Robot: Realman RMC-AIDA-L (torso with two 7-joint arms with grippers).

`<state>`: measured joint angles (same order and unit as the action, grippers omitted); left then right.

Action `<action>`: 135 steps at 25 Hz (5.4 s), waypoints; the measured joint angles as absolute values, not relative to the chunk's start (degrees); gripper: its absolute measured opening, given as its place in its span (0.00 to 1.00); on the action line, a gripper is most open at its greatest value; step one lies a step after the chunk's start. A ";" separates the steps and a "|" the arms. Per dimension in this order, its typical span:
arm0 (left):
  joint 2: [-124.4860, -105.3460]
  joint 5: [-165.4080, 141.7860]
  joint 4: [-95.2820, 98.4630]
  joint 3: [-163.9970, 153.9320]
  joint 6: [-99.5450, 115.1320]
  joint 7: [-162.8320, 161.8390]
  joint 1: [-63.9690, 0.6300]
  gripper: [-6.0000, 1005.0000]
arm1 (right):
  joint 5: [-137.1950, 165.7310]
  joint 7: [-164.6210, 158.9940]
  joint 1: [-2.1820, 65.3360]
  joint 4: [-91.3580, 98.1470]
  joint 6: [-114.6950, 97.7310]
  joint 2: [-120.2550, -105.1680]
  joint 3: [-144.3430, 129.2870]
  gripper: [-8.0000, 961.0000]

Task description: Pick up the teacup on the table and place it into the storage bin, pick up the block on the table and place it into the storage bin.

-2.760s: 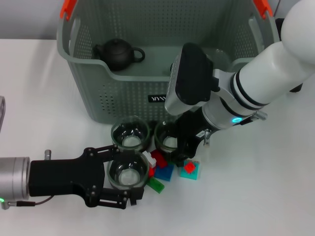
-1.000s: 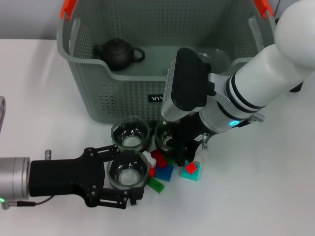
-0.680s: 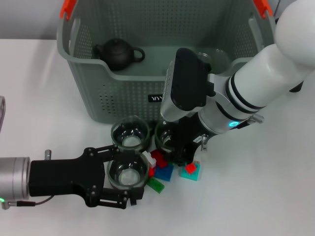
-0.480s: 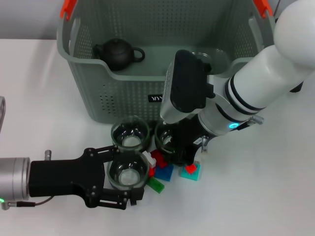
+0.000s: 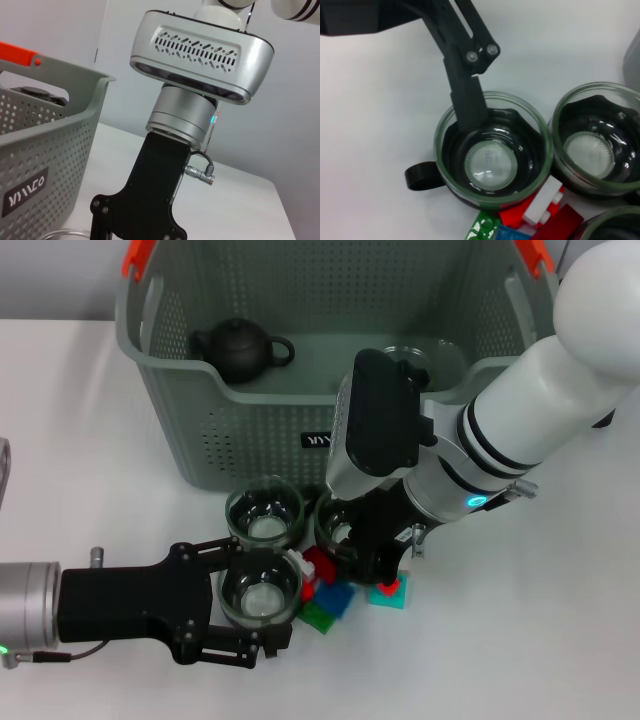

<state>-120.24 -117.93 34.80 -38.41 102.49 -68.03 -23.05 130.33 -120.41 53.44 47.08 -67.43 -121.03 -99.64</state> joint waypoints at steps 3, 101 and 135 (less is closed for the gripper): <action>-120.24 -117.95 34.80 -38.41 102.48 -68.03 -23.07 0.87 | 130.34 -120.41 53.45 47.24 -67.94 -121.03 -99.66 0.27; -119.80 -117.42 35.13 -38.32 103.59 -66.75 -24.26 0.87 | 141.93 -124.71 64.14 36.28 -60.68 -115.60 -58.91 0.07; -119.97 -117.60 34.92 -38.32 103.71 -66.53 -23.99 0.86 | 142.03 -124.28 63.72 35.55 -61.00 -116.46 -61.44 0.26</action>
<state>-119.97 -117.60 34.92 -38.32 103.71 -66.53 -23.99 142.03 -124.28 63.72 35.55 -61.00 -116.46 -61.44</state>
